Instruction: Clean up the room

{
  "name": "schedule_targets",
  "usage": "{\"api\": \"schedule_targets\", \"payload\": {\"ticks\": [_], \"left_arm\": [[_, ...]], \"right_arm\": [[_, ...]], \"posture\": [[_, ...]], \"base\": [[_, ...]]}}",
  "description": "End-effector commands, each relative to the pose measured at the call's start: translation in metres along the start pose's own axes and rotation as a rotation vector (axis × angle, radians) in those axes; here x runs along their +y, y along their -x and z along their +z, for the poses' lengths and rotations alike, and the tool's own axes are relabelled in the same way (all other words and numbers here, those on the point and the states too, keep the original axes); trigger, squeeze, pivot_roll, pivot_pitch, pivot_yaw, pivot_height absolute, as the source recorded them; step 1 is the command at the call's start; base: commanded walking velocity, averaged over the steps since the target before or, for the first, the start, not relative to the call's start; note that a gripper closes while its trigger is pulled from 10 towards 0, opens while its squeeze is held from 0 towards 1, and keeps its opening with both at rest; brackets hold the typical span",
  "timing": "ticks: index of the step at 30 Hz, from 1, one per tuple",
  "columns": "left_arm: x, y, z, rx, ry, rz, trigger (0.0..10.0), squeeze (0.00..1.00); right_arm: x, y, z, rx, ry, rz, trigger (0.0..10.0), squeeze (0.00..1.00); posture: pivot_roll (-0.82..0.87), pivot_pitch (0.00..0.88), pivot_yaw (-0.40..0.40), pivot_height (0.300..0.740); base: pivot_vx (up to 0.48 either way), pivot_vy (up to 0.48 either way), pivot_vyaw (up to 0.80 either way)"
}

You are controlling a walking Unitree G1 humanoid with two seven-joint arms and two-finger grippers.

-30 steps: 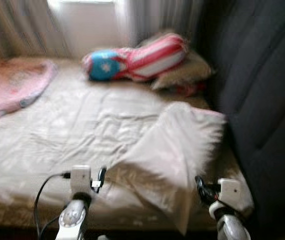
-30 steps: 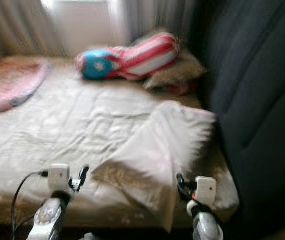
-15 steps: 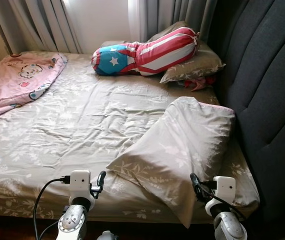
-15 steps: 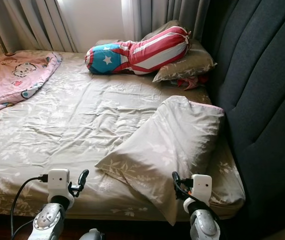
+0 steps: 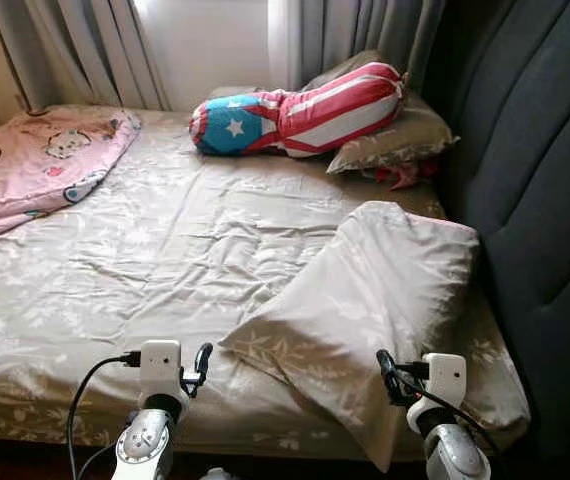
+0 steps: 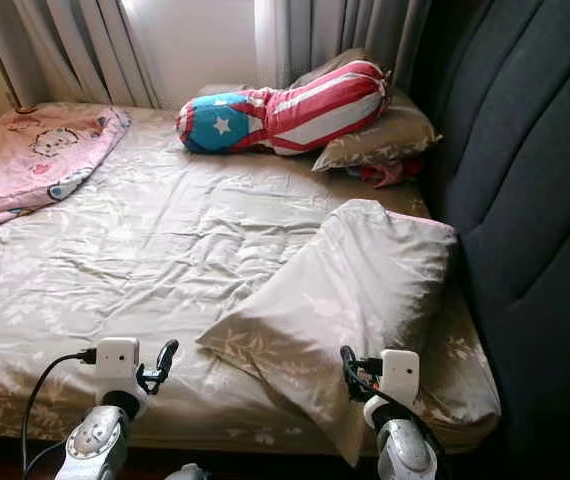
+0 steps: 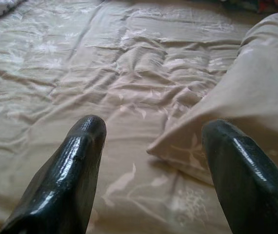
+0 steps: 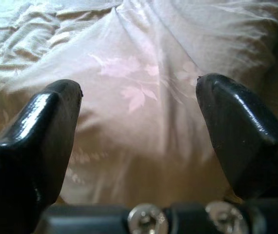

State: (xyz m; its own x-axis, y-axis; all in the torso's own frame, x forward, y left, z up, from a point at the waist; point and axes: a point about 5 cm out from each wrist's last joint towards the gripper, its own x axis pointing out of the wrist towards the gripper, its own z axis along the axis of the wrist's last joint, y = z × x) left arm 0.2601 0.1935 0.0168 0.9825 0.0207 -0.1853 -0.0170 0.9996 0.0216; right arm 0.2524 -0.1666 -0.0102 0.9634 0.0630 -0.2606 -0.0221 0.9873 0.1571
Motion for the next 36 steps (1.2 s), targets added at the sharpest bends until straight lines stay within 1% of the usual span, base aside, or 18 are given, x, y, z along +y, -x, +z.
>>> {"api": "schedule_targets", "payload": {"ticks": [1, 7, 9, 12, 19, 23, 24, 25, 26, 27, 29, 31, 32, 33, 34, 36], "left_arm": [[-0.004, -0.003, 0.004, -0.008, 0.019, -0.006, 10.0, 0.00], [-0.004, -0.004, 0.004, -0.006, 0.018, -0.007, 10.0, 0.00], [-0.004, -0.004, 0.004, -0.005, 0.016, -0.004, 10.0, 0.00], [-0.004, -0.004, 0.004, -0.001, 0.016, -0.004, 10.0, 0.00], [-0.005, -0.003, 0.003, -0.002, 0.013, -0.010, 10.0, 0.00], [-0.005, -0.003, 0.004, -0.001, 0.011, -0.013, 10.0, 0.00], [-0.005, -0.003, 0.004, -0.002, 0.011, -0.014, 10.0, 0.00], [-0.005, -0.004, 0.004, -0.003, 0.011, -0.014, 10.0, 0.00], [-0.005, -0.004, 0.005, -0.005, 0.010, -0.015, 10.0, 0.00], [-0.005, -0.004, 0.006, -0.007, 0.010, -0.015, 10.0, 0.00], [-0.005, -0.004, 0.006, -0.007, 0.010, -0.015, 10.0, 0.00], [-0.004, -0.005, 0.008, -0.014, 0.007, -0.018, 10.0, 0.00], [-0.004, -0.005, 0.008, -0.014, 0.007, -0.018, 10.0, 0.00], [-0.003, -0.004, 0.009, -0.016, -0.001, -0.026, 10.0, 0.00], [-0.001, -0.003, 0.010, -0.018, -0.006, -0.031, 10.0, 0.00], [0.001, -0.002, 0.012, -0.023, -0.009, -0.030, 10.0, 0.00]], "right_arm": [[-0.005, 0.002, -0.001, 0.003, 0.002, -0.013, 10.0, 0.00], [-0.008, 0.001, -0.002, 0.014, 0.008, -0.040, 10.0, 0.00], [-0.010, 0.001, -0.005, 0.038, 0.016, -0.052, 10.0, 0.00], [-0.010, 0.001, -0.005, 0.043, 0.010, -0.048, 10.0, 0.00], [-0.008, 0.001, -0.010, 0.084, -0.014, -0.012, 10.0, 0.00], [-0.008, 0.000, -0.011, 0.101, -0.031, -0.015, 10.0, 0.00], [-0.008, -0.001, -0.011, 0.110, -0.025, -0.015, 10.0, 0.47], [-0.008, -0.002, -0.012, 0.129, -0.016, -0.018, 10.0, 0.70], [-0.008, -0.003, -0.013, 0.150, -0.023, -0.018, 10.0, 1.00], [-0.008, -0.004, -0.013, 0.159, -0.047, -0.018, 10.0, 1.00], [-0.008, -0.004, -0.013, 0.159, -0.047, -0.018, 10.0, 1.00], [-0.008, -0.009, -0.013, 0.196, -0.115, -0.050, 10.0, 1.00], [-0.008, -0.009, -0.013, 0.196, -0.115, -0.050, 10.0, 1.00], [-0.010, -0.014, -0.013, 0.236, -0.174, -0.106, 10.0, 1.00], [-0.009, -0.017, -0.011, 0.243, -0.211, -0.128, 10.0, 1.00], [-0.009, -0.019, -0.010, 0.256, -0.205, -0.140, 10.0, 1.00]], "posture": [[-0.06, 0.000, -0.027, 0.668], [-0.06, 0.000, -0.027, 0.668], [-0.06, 0.000, -0.028, 0.668], [-0.06, 0.000, -0.029, 0.668], [-0.06, 0.000, -0.027, 0.668], [-0.06, 0.000, -0.024, 0.668], [-0.06, 0.000, -0.022, 0.668], [-0.06, 0.000, -0.022, 0.668], [-0.05, 0.000, -0.022, 0.668], [-0.05, 0.000, -0.022, 0.668], [-0.05, 0.000, -0.022, 0.668], [-0.03, 0.000, -0.016, 0.668], [-0.03, 0.000, -0.016, 0.668], [-0.02, 0.000, -0.012, 0.668], [-0.02, 0.000, -0.008, 0.668], [-0.01, 0.000, -0.003, 0.668]], "base": [[0.341, 0.000, 0.00], [0.341, 0.000, 0.00], [0.337, 0.000, 0.00], [0.304, 0.000, 0.00], [0.000, 0.000, 0.00], [0.000, 0.000, 0.00], [0.000, 0.000, 0.00], [0.000, 0.000, 0.00], [0.000, 0.000, 0.00], [0.000, 0.000, 0.00], [0.000, 0.000, 0.00], [0.000, 0.000, 0.00], [0.000, 0.000, 0.00], [0.000, 0.000, 0.00], [0.000, 0.000, 0.00], [0.000, 0.000, 0.00]]}}
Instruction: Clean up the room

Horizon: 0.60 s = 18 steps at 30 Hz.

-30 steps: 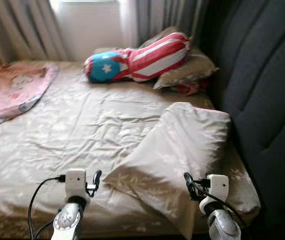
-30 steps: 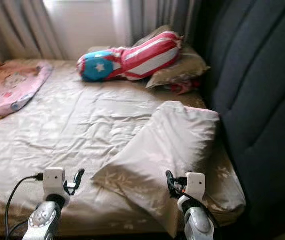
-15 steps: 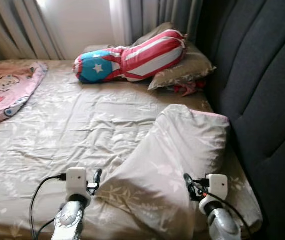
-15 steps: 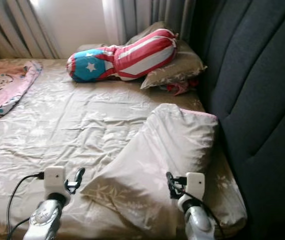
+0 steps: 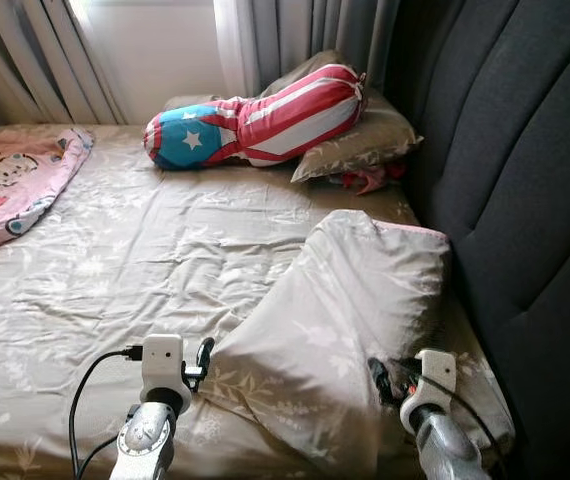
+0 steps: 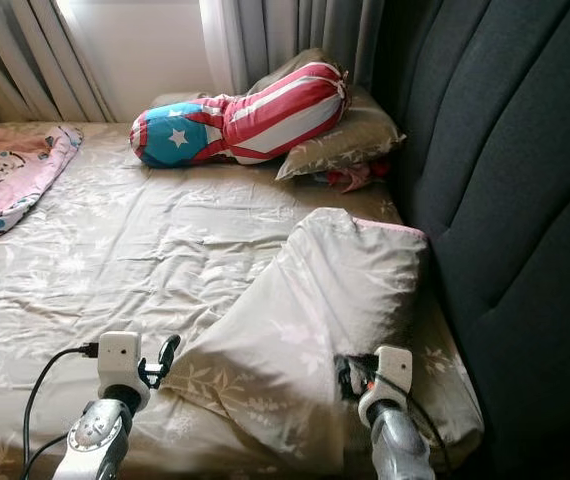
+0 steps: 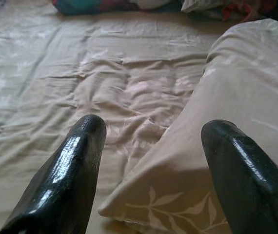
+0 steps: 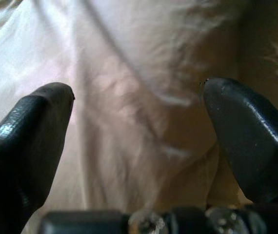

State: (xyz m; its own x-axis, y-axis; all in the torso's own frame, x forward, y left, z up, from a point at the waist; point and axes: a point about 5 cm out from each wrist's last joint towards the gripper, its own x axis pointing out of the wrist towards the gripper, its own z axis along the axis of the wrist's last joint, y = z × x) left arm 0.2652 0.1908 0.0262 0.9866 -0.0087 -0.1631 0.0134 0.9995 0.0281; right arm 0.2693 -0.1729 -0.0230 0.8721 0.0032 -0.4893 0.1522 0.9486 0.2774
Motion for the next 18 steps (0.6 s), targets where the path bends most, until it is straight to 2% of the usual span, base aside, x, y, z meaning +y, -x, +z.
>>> {"api": "schedule_targets", "payload": {"ticks": [1, 6, 7, 8, 12, 14, 18], "left_arm": [[0.004, 0.001, 0.002, -0.001, 0.002, -0.001, 10.0, 0.00], [0.006, 0.002, 0.011, -0.026, -0.009, -0.012, 10.0, 0.00], [0.006, 0.002, 0.014, -0.032, -0.012, -0.014, 10.0, 0.00], [0.007, 0.003, 0.017, -0.042, -0.017, -0.018, 10.0, 0.00], [0.009, 0.007, 0.022, -0.057, -0.025, -0.024, 10.0, 0.00], [0.010, 0.012, 0.024, -0.055, -0.036, -0.029, 10.0, 0.00], [0.016, 0.026, 0.026, -0.047, -0.051, -0.023, 10.0, 0.00]], "right_arm": [[-0.001, -0.001, -0.002, 0.034, -0.017, -0.031, 10.0, 1.00], [0.003, -0.005, -0.002, 0.088, -0.076, -0.050, 10.0, 1.00], [0.003, -0.005, -0.001, 0.093, -0.074, -0.053, 10.0, 0.89], [0.004, -0.006, -0.001, 0.101, -0.077, -0.055, 10.0, 0.00], [0.002, -0.006, -0.001, 0.122, -0.072, -0.080, 10.0, 0.00], [-0.001, -0.006, -0.003, 0.144, -0.048, -0.107, 10.0, 0.00], [-0.004, -0.003, -0.010, 0.185, -0.059, -0.143, 10.0, 0.00]], "posture": [[-0.01, 0.000, -0.003, 0.668], [0.02, 0.013, 0.003, 0.668], [0.03, 0.021, 0.005, 0.668], [0.05, 0.032, 0.007, 0.668], [0.07, 0.050, 0.010, 0.668], [0.08, 0.059, 0.011, 0.668], [0.10, 0.086, 0.019, 0.668]], "base": [[0.000, 0.000, 0.00], [0.000, 0.000, 0.00], [0.000, 0.000, 0.00], [0.000, 0.000, 0.00], [0.000, 0.000, 0.00], [0.000, 0.000, 0.00], [0.000, 0.000, 0.00]]}}
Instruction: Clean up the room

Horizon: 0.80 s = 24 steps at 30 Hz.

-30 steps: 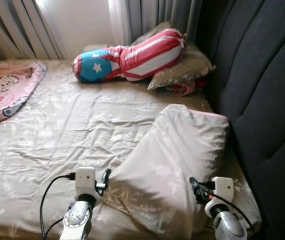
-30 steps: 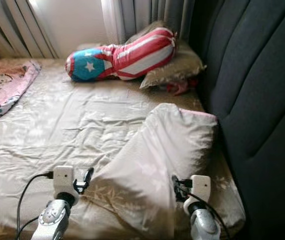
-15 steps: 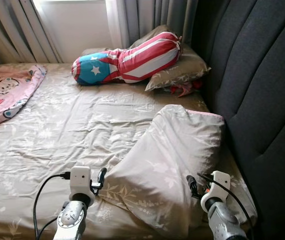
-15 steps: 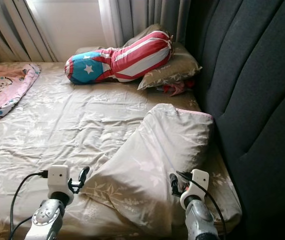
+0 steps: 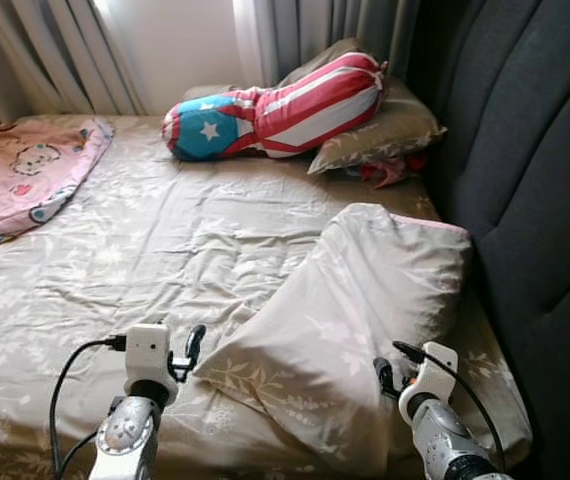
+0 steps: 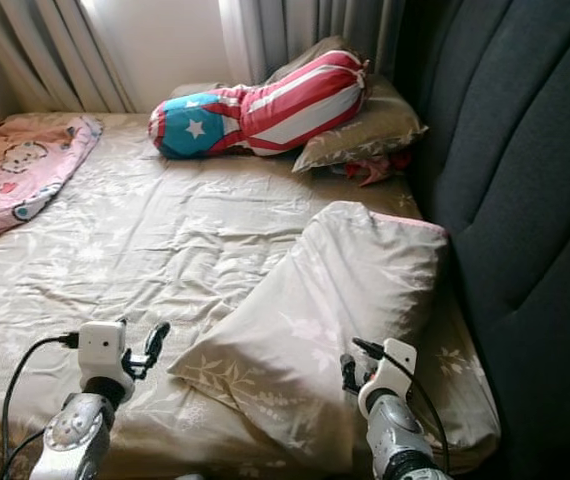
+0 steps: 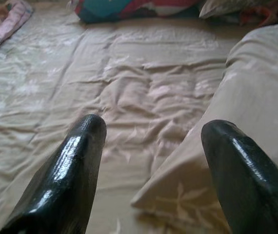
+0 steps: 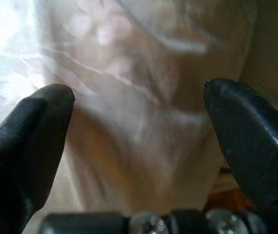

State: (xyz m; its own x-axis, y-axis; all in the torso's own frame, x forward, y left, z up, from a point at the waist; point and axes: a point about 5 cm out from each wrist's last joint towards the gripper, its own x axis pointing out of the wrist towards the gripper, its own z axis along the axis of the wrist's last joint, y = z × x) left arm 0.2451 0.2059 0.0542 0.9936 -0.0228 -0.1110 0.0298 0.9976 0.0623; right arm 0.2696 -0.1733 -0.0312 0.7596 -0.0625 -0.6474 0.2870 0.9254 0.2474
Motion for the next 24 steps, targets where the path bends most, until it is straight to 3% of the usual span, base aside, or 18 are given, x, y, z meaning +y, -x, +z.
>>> {"api": "schedule_targets", "payload": {"ticks": [1, 7, 12, 24], "left_arm": [[0.002, 0.003, 0.003, 0.009, -0.017, -0.010, 10.0, 0.00], [0.002, 0.012, 0.007, 0.020, -0.035, -0.025, 10.0, 0.00], [0.000, 0.014, 0.017, 0.010, -0.048, -0.041, 10.0, 0.00], [0.002, 0.031, 0.027, 0.021, -0.086, -0.057, 10.0, 0.00]], "right_arm": [[-0.002, 0.001, -0.006, 0.032, -0.005, -0.016, 10.0, 0.00], [-0.002, 0.003, -0.018, 0.085, -0.016, -0.008, 10.0, 0.00], [0.005, 0.005, -0.032, 0.166, 0.008, 0.067, 10.0, 0.00], [0.005, 0.006, -0.036, 0.169, -0.010, 0.095, 10.0, 0.00]], "posture": [[0.10, 0.088, 0.020, 0.668], [0.12, 0.101, 0.030, 0.668], [0.13, 0.115, 0.036, 0.668], [0.18, 0.157, 0.053, 0.668]], "base": [[0.000, 0.000, 0.00], [0.000, 0.000, 0.00], [0.000, 0.000, 0.00], [0.000, 0.000, 0.00]]}}
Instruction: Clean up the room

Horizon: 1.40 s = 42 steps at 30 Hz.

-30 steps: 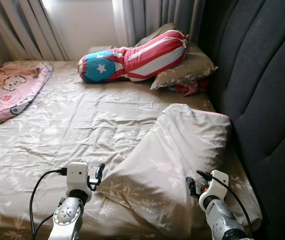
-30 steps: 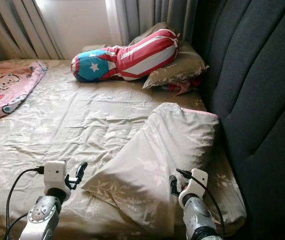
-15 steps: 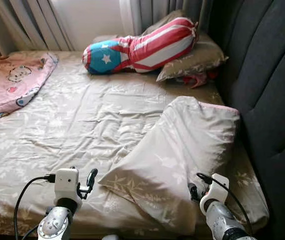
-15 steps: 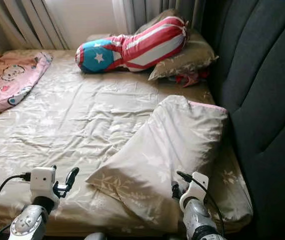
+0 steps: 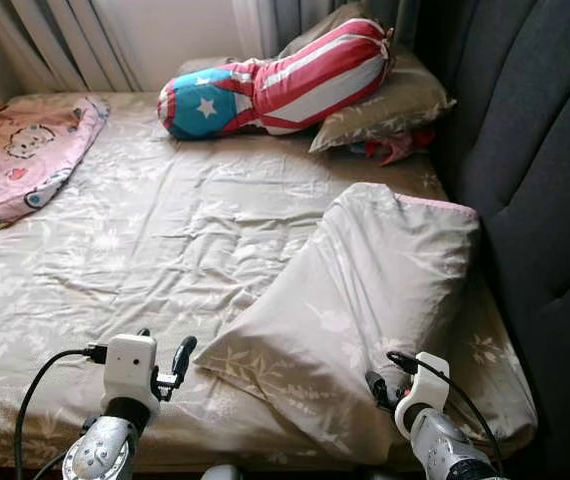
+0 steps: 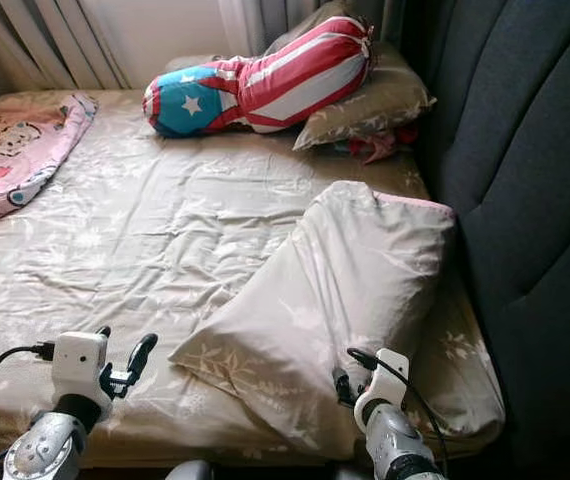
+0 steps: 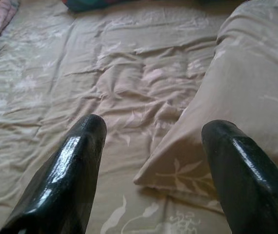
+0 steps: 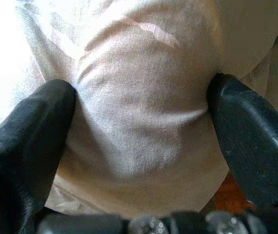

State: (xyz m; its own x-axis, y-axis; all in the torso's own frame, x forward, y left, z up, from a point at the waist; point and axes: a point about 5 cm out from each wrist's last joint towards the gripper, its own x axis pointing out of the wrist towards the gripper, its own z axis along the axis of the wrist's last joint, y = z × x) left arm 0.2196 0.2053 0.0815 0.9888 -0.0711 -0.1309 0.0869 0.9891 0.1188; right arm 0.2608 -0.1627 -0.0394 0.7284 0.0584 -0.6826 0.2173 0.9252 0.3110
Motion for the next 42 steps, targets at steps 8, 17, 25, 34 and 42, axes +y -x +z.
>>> {"api": "schedule_targets", "payload": {"ticks": [8, 17, 25, 34, 42], "left_arm": [[0.007, 0.008, 0.010, 0.009, -0.035, 0.002, 10.0, 0.00], [0.009, 0.009, 0.026, -0.016, -0.040, 0.015, 10.0, 0.00], [0.013, 0.013, 0.024, 0.001, -0.038, 0.035, 10.0, 0.00], [0.013, 0.012, 0.024, 0.006, -0.035, 0.047, 10.0, 0.00], [0.008, 0.008, 0.022, 0.008, -0.021, 0.047, 10.0, 0.00]], "right_arm": [[0.007, 0.001, -0.019, 0.072, -0.019, 0.015, 10.0, 0.00], [0.023, -0.002, -0.013, 0.062, -0.001, 0.060, 0.0, 0.00], [0.029, -0.002, -0.016, 0.068, -0.013, 0.086, 0.0, 0.00], [0.022, 0.000, -0.022, 0.073, -0.023, 0.068, 0.0, 0.00], [0.023, -0.002, -0.015, 0.044, -0.052, 0.066, 0.0, 0.00]], "posture": [[0.22, 0.192, 0.064, 0.668], [0.25, 0.228, 0.068, 0.668], [0.24, 0.234, 0.060, 0.668], [0.23, 0.225, 0.049, 0.668], [0.21, 0.207, 0.040, 0.668]], "base": [[0.000, 0.000, 0.00], [0.000, 0.000, 0.00], [0.000, 0.000, 0.00], [0.000, 0.000, 0.00], [0.000, 0.000, 0.00]]}}
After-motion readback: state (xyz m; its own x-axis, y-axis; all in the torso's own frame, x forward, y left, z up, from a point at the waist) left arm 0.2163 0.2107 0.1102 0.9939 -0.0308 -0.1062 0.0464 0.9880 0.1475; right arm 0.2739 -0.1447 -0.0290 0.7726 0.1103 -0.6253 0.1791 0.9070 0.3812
